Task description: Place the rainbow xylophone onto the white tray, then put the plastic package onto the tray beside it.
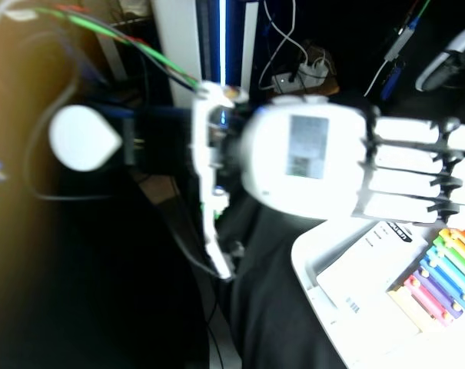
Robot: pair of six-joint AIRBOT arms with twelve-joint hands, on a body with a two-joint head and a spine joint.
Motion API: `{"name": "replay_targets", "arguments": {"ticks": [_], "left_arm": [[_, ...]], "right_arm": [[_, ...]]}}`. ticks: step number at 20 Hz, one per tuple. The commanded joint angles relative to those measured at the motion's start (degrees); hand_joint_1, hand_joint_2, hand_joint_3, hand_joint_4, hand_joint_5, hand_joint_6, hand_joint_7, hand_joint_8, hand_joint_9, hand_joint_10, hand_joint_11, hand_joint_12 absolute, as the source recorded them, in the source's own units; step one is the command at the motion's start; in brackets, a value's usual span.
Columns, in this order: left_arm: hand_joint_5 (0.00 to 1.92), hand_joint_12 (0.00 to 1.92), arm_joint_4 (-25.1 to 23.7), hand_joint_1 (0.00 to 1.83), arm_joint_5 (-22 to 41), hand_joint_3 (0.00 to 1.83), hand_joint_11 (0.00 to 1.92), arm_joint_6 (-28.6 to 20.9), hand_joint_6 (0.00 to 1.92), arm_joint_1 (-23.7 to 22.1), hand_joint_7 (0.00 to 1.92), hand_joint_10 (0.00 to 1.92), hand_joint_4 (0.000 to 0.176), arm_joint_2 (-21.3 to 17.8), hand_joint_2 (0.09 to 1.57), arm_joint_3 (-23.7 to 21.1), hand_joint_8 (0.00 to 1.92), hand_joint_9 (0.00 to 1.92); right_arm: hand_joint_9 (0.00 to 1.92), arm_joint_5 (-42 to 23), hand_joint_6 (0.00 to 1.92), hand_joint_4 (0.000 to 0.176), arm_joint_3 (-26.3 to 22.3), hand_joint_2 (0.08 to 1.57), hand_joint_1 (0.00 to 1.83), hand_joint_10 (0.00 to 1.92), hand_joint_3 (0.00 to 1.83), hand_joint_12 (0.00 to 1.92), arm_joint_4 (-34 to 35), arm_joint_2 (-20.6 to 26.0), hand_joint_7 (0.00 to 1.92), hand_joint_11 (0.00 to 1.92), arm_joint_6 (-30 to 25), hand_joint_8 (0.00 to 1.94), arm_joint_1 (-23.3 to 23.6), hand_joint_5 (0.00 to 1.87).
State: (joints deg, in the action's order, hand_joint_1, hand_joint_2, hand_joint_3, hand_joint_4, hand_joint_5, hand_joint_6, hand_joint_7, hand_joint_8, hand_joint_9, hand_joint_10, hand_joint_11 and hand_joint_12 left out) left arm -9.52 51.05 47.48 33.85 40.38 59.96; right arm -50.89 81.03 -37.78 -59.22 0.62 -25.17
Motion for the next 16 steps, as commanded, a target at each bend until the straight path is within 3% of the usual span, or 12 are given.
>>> {"name": "replay_targets", "arguments": {"ticks": [1,2,3,4,5,6,7,8,9,13,15,16], "left_arm": [[0.00,0.00,2.87,0.73,10.71,0.02,0.00,1.10,0.00,-0.26,0.00,0.00,0.029,-0.70,0.68,-0.08,0.00,0.00],[0.00,0.00,3.22,0.74,12.12,0.02,0.00,2.16,0.00,0.02,0.00,0.00,0.054,-0.86,0.68,-0.37,0.00,0.00],[0.00,0.00,3.46,0.72,12.92,0.01,0.00,3.05,0.00,0.06,0.00,0.00,0.043,-0.88,0.66,-0.61,0.00,0.00],[0.00,0.00,3.71,0.72,13.89,0.03,0.00,3.19,0.00,0.06,0.00,0.00,0.038,-0.88,0.70,-0.85,0.00,0.00],[0.00,0.00,3.90,0.73,14.27,0.02,0.00,3.18,0.00,0.06,0.00,0.00,0.041,-0.86,0.70,-1.06,0.00,0.00],[0.00,0.00,5.11,0.69,14.79,0.03,0.00,3.51,0.00,0.09,0.00,0.00,0.060,-0.56,0.72,-1.61,0.00,0.00],[0.00,0.00,6.75,0.71,16.32,0.02,0.00,5.09,0.00,0.55,0.00,0.00,0.047,0.36,0.70,-2.26,0.00,0.00],[0.00,0.00,7.64,0.76,17.31,0.00,0.00,5.58,0.00,0.97,0.00,0.00,0.031,1.11,0.66,-2.42,0.00,0.00],[0.00,0.00,7.93,0.78,18.22,0.00,0.00,5.78,0.00,1.00,0.00,0.00,0.012,1.83,0.66,-2.39,0.00,0.00],[0.00,0.00,10.02,0.79,22.81,0.01,0.00,6.56,0.00,4.18,0.00,0.00,0.024,2.51,0.70,-2.46,0.00,0.00],[0.00,0.00,13.86,0.78,26.10,0.01,0.00,7.03,0.00,7.21,0.00,0.00,0.000,2.74,0.70,-3.15,0.00,0.00],[0.00,0.00,15.39,0.71,26.89,0.02,0.00,7.67,0.00,7.87,0.00,0.00,0.000,2.89,0.72,-3.67,0.00,0.00]], "right_arm": [[0.00,-7.40,0.00,0.103,-0.89,0.96,0.22,0.00,0.00,0.00,5.34,0.34,0.00,0.00,0.98,0.00,0.30,0.00],[0.00,-8.41,0.00,0.111,-2.11,0.94,0.18,0.00,0.00,0.00,7.49,1.11,0.00,0.00,2.75,0.00,-0.81,0.00],[0.00,-9.55,0.00,0.063,-3.12,1.00,0.15,0.00,0.01,0.00,9.19,1.94,0.00,0.00,3.86,0.00,-1.71,0.00],[0.00,-11.83,0.00,0.153,-3.44,0.88,0.29,0.00,0.00,0.00,11.70,2.19,0.00,0.00,4.15,0.00,-3.38,0.00],[0.00,-13.08,0.00,0.165,-3.44,0.85,0.31,0.00,0.00,0.00,13.22,2.14,0.00,0.00,4.15,0.00,-4.63,0.00],[0.00,-15.33,0.00,0.074,-3.30,0.78,0.51,0.00,0.00,0.00,15.27,1.85,0.00,0.00,4.50,0.00,-6.53,0.00],[0.00,-17.84,0.00,0.090,-3.09,0.77,0.50,0.00,0.00,0.01,17.49,1.51,0.00,0.03,5.46,0.00,-8.34,0.00],[0.00,-19.35,0.00,0.159,-3.07,0.79,0.48,0.00,0.01,0.02,18.73,1.46,0.00,0.04,6.49,0.00,-9.42,0.00],[0.00,-20.47,0.00,0.173,-3.07,0.79,0.45,0.00,0.00,0.00,19.68,1.39,0.00,0.01,7.40,0.00,-10.02,0.00],[0.00,-22.51,0.00,0.176,-3.29,0.77,0.41,0.00,0.01,0.07,20.17,1.37,0.00,0.14,7.94,0.00,-10.60,0.00],[0.00,-22.65,0.00,0.176,-3.29,0.77,0.51,0.00,0.00,0.05,20.59,0.87,0.00,0.08,9.29,0.00,-10.89,0.00],[0.03,-22.66,0.00,0.176,-3.27,0.74,0.45,0.00,0.03,0.44,20.99,0.64,0.00,0.02,10.24,0.00,-11.15,0.00]]}}
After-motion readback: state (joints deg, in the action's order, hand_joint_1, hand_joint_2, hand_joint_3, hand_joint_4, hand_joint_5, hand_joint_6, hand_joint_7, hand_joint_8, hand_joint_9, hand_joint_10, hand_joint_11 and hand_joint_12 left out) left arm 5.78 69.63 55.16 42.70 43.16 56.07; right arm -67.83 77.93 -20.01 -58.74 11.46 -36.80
